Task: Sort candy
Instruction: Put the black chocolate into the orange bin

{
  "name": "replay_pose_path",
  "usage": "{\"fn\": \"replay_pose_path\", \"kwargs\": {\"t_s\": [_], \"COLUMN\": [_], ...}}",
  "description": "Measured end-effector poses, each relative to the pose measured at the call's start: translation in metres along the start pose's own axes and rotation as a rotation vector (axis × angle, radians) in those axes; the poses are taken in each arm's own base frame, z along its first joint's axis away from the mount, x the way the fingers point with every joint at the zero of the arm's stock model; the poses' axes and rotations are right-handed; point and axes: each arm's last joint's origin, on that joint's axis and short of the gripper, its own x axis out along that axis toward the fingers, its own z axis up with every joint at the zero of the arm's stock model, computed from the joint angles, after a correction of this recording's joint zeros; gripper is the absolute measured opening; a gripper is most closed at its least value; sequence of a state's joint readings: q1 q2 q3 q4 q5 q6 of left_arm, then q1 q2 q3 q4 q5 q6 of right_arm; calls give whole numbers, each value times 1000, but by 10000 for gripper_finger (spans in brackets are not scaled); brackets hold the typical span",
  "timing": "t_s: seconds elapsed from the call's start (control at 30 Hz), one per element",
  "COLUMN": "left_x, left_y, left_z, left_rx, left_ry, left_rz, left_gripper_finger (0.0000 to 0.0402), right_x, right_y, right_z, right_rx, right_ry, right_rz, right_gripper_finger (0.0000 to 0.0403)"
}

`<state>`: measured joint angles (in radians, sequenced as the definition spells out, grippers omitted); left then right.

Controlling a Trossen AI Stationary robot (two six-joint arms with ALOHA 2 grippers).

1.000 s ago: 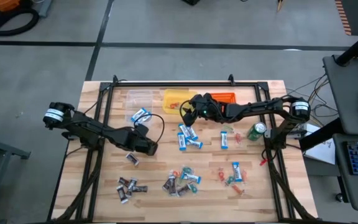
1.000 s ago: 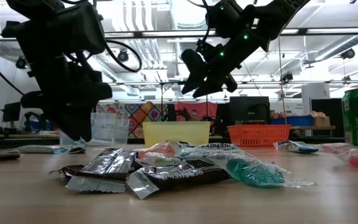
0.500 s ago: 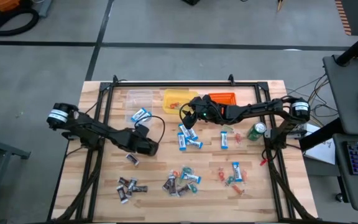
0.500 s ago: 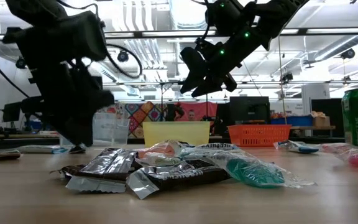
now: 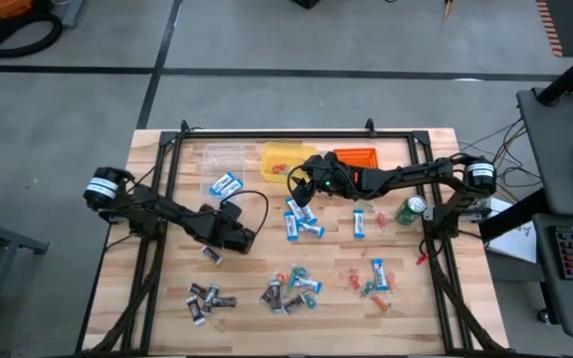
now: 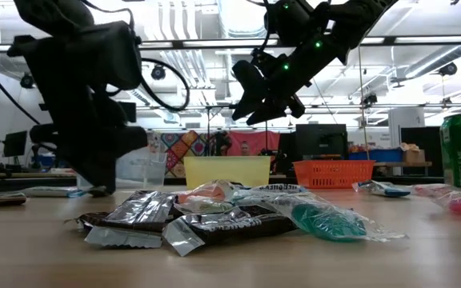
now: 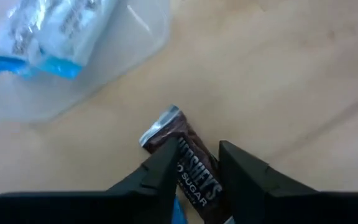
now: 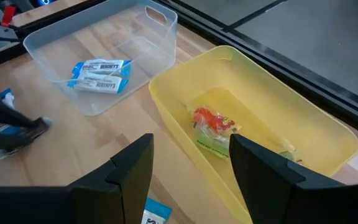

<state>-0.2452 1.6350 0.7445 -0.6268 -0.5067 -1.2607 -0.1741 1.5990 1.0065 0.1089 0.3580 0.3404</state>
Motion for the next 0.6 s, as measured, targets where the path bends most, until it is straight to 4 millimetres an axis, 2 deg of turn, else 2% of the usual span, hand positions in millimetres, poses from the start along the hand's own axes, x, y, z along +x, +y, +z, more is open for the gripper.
{"fn": "replay_pose_path", "kwargs": {"t_s": [0.2,0.6], "left_x": [-20,-74], "left_y": [-1,5], "left_z": [-6,-11], "left_rx": [37,219], "left_ry": [32,-111], "left_rz": [-104,-348], "left_gripper_finger": [8,0], "right_x": [0,-2], "right_y": [0,5], "right_z": [0,-3], "right_rx": [-1,-15], "right_ry": [1,12], "right_rz": [0,12], "right_gripper_finger": [203,203]}}
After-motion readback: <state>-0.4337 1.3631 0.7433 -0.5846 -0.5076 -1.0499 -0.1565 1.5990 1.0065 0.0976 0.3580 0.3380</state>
